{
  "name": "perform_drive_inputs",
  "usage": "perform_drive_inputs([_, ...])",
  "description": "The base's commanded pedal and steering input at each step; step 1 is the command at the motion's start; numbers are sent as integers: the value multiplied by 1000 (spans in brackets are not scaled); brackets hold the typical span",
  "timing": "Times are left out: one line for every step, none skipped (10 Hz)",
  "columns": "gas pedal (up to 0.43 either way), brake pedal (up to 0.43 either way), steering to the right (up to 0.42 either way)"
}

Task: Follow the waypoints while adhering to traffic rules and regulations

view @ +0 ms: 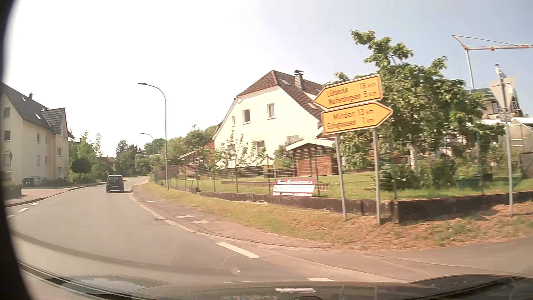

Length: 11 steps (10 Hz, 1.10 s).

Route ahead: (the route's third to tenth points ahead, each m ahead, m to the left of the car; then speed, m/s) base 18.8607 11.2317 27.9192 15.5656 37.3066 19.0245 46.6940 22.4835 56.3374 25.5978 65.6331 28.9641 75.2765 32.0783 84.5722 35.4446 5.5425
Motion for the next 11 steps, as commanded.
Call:
perform_drive_inputs([398,0,-443])
perform_drive_inputs([398,0,-442])
perform_drive_inputs([398,0,-436])
perform_drive_inputs([398,0,-408])
perform_drive_inputs([390,0,-377])
perform_drive_inputs([390,0,-337])
perform_drive_inputs([390,0,-286])
perform_drive_inputs([390,0,-224])
perform_drive_inputs([390,0,-182])
perform_drive_inputs([390,0,-161])
perform_drive_inputs([390,0,-138])
